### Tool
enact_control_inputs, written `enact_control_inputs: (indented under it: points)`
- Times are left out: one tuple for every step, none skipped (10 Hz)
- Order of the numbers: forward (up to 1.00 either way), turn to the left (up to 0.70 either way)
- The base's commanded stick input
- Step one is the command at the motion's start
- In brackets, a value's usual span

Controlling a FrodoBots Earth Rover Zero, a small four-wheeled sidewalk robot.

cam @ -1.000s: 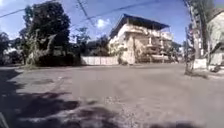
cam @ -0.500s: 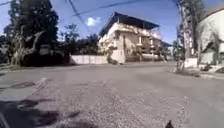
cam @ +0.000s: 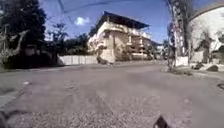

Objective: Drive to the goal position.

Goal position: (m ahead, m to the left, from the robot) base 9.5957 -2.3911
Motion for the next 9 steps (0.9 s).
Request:
enact_control_inputs:
  points:
    - [0.7,-0.03]
    - [0.7,-0.03]
    - [0.7,-0.03]
    - [0.7,-0.03]
    - [0.7,-0.03]
    - [0.7,-0.03]
    - [0.7,-0.03]
    - [0.7,-0.03]
    - [0.7,-0.03]
